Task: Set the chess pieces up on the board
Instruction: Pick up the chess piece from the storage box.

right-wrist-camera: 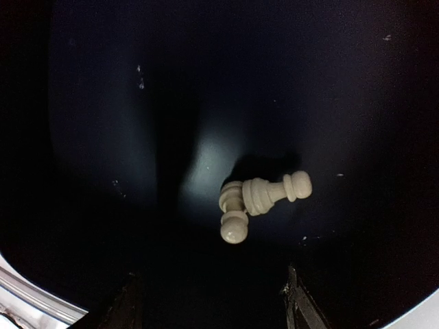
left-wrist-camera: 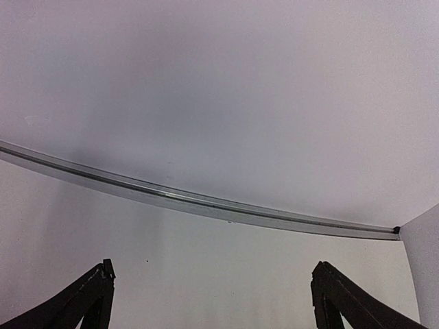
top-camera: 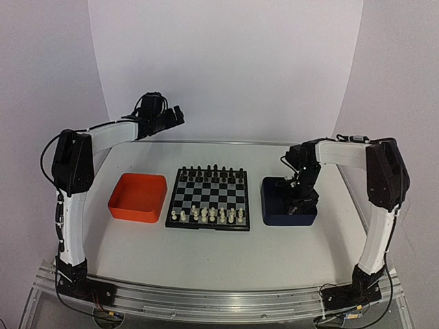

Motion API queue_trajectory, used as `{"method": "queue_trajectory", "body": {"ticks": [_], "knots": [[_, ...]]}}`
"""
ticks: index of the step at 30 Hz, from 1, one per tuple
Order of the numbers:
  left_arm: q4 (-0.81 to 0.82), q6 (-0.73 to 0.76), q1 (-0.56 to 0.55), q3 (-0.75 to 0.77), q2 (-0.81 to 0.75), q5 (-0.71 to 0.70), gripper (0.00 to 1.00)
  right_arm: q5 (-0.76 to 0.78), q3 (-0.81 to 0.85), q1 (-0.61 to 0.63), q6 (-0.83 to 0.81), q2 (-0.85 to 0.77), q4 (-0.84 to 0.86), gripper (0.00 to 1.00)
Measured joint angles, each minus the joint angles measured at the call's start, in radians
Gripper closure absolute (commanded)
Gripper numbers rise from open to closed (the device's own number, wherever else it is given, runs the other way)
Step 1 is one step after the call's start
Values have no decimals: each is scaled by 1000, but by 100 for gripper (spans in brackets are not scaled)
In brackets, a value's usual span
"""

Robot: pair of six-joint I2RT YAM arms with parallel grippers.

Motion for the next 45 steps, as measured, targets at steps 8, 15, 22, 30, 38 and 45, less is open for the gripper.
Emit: {"method": "queue_trajectory", "body": {"ticks": [8, 15, 22, 30, 38, 45], "knots": [[-8, -5, 5, 15, 19, 18, 0, -33, 18, 0, 9, 68, -11, 47], [-9, -20, 12, 15, 19, 28, 0, -29, 37, 0, 13, 87, -19, 57], [-9, -23, 15, 15, 19, 43, 0, -3, 63, 0, 18, 121, -18, 73], [-8, -23, 15, 10, 19, 50, 1, 27, 111, 0, 11, 158, -15, 90], [-8, -27, 15, -15, 19, 67, 1, 24, 175, 0, 16, 159, -1, 100], [1, -28, 15, -41, 10, 74, 1, -10, 189, 0, 19, 158, 5, 100]]}}
